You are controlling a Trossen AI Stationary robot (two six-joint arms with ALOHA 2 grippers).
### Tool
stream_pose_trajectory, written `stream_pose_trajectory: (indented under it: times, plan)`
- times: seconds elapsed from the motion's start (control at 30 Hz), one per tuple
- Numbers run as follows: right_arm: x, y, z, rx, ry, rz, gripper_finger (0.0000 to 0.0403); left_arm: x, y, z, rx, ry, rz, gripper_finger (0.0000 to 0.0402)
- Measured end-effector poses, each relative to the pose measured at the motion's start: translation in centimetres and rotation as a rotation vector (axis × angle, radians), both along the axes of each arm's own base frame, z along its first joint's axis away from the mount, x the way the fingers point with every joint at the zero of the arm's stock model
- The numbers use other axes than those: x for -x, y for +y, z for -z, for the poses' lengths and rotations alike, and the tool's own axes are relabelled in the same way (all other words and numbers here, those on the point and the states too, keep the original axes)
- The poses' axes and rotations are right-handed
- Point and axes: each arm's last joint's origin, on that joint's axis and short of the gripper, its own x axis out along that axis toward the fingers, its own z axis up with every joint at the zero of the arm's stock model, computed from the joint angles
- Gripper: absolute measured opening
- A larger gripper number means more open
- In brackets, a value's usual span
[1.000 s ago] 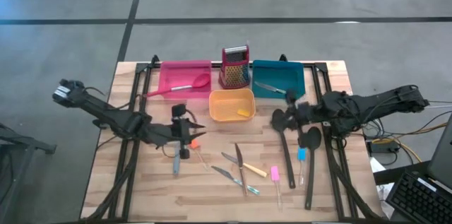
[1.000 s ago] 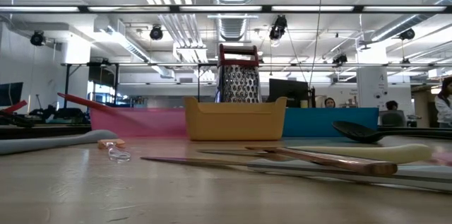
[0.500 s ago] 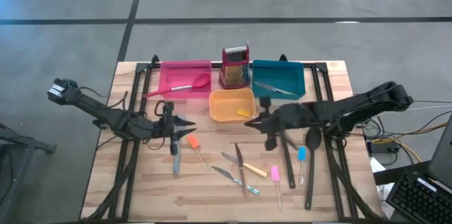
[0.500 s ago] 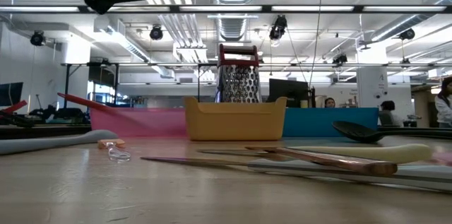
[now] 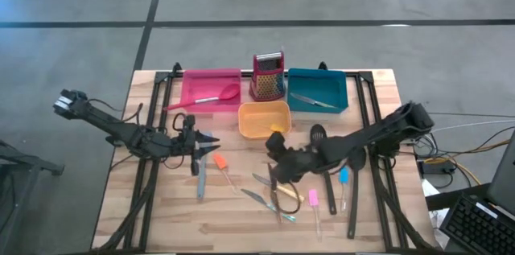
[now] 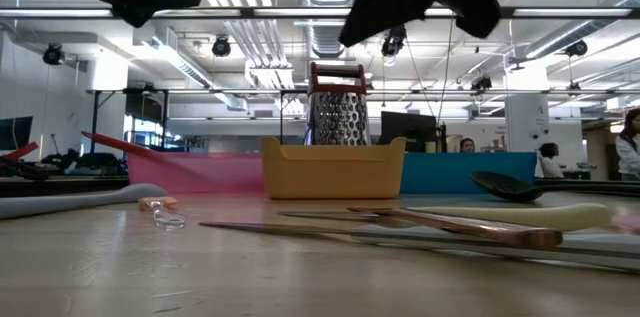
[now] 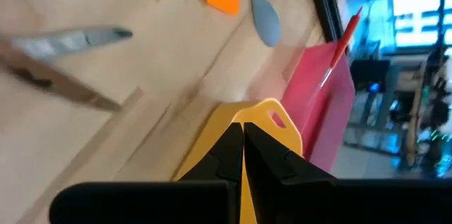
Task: Pick & Place Kitchen Items
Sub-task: Put the brown table knife into the blue bin
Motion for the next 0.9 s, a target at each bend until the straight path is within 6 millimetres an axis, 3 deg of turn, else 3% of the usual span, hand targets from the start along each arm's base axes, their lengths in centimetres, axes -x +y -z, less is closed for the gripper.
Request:
stream_pose_trajectory:
  times: [0.27, 0.4, 0.53, 0.9]
  plan:
    - [-2.3, 1.7, -0.6, -0.175, 0.176, 0.028, 0.0045, 0.0, 0.0, 0.0, 0.006, 0.000, 0.004, 0.0090]
    - [-2.6, 2.4, 0.0, -0.304, 0.269, -0.012, 0.0082, 0.0, 0.0, 0.0, 0.006, 0.001, 0.004, 0.0090]
    - [-2.5, 3.5, 0.7, -0.306, 0.302, -0.053, 0.0115, 0.0, 0.0, 0.0, 0.007, 0.000, 0.004, 0.0090]
    - [-3.0, 6.4, 5.6, -0.200, 0.446, -0.178, 0.0174, 0.0, 0.0, 0.0, 0.006, 0.002, 0.004, 0.0090]
